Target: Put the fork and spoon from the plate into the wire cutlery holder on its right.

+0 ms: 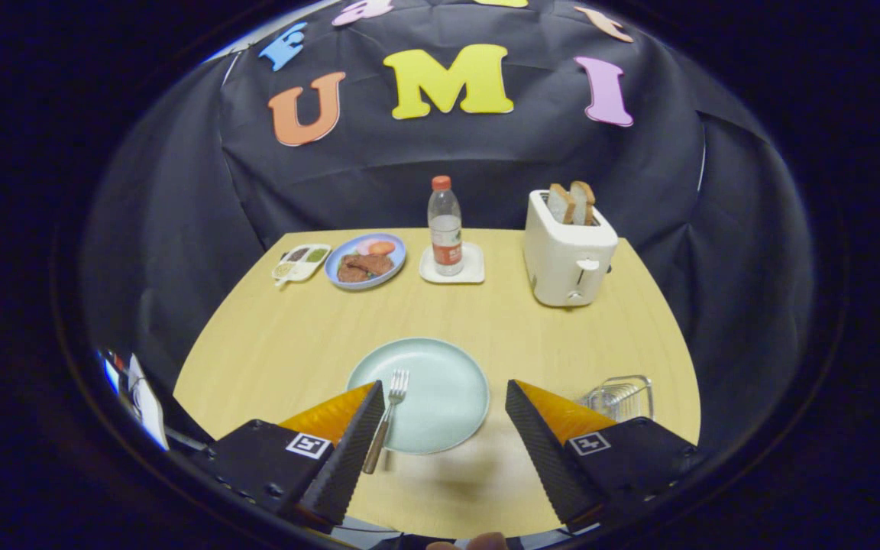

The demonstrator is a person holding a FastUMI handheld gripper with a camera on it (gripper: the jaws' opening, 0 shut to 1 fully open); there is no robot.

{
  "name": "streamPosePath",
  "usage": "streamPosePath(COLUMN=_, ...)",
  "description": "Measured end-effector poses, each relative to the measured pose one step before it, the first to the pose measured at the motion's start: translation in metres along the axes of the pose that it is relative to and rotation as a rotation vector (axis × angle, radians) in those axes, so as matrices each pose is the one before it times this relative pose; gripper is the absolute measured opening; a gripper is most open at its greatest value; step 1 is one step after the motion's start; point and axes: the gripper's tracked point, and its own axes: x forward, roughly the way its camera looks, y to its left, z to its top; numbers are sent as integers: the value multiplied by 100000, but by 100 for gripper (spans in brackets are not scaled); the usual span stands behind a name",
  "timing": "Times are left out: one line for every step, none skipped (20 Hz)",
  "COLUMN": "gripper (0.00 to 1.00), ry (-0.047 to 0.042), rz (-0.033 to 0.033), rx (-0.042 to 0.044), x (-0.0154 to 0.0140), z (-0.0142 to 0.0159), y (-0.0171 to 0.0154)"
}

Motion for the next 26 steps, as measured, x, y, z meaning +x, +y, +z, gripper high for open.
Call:
streamPosePath(gripper=97, ry=1095, rz=202, rx=-495, x=773, z=-554, y=858)
streamPosePath(gripper=97, ry=714, rz=363, rx=48, x=788, z=-550, y=890)
streamPosePath(gripper=97, ry=640, rz=-110, rx=267, x=744, z=-487, y=651)
streamPosePath(gripper=97, ry=861, rz=153, rx=771, x=896, z=-589, y=773)
streamPosePath(gripper=97, ry=1300, rz=235, rx=257, x=815, z=-686, y=726)
streamPosePath(gripper=97, ry=1624, rz=199, rx=-405, x=866, z=-750, y=629)
streamPosePath(gripper=97, ry=827, rz=-207, rx=-614, x=711, z=-503, y=456)
streamPosePath(gripper=97, ry=707, rz=-402, rx=-605, x=810, z=-448, y=370)
streamPosePath(gripper=97, ry=591, rz=-364, rx=-134, x=692, z=-348, y=266)
streamPosePath(gripper=97, ry=934, rz=-271, rx=421, x=708, z=-427, y=240)
streamPosePath(gripper=97, ry=921, rz=-171, rx=626, x=673, z=-341, y=188)
streamPosePath(gripper=97, ry=828, rz=-488, rx=517, x=657, z=-307, y=143)
streamPosePath(gripper=97, ry=994, rz=-493, rx=245, x=581, z=-275, y=63)
streamPosePath(gripper=97, ry=802, rz=-684, rx=309, x=588, z=-288, y=-39)
streamPosePath(gripper=97, ry=849, rz=-464, rx=413, x=552, z=-225, y=13)
streamPosePath(gripper=96, ry=986, rz=-847, rx=278, x=585, z=-280, y=-128)
streamPosePath(gripper=95, ry=1099, rz=-212, rx=188, x=506, z=-310, y=73)
streamPosePath(gripper=91, ry=1188, rz=-187, rx=-239, x=450, z=-310, y=126)
streamPosePath(gripper=84, ry=702, rz=-430, rx=-216, x=328, z=-216, y=62)
streamPosePath(gripper=77, ry=944, rz=-306, rx=-427, x=347, z=-239, y=71)
streamPosePath(gripper=72, ry=991, rz=-326, rx=-241, x=230, z=-220, y=56)
streamPosePath(gripper=64, ry=1184, rz=55, rx=171, x=312, z=-286, y=114)
streamPosePath(gripper=62, ry=1354, rz=414, rx=445, x=223, z=-256, y=202)
streamPosePath(gripper=62, ry=1509, rz=-276, rx=712, x=40, z=-235, y=-124)
streamPosePath(gripper=49, ry=70, rz=-486, rx=1223, x=388, z=-228, y=-70)
streamPosePath(gripper=37, ry=869, rz=96, rx=737, x=-151, z=-143, y=-41)
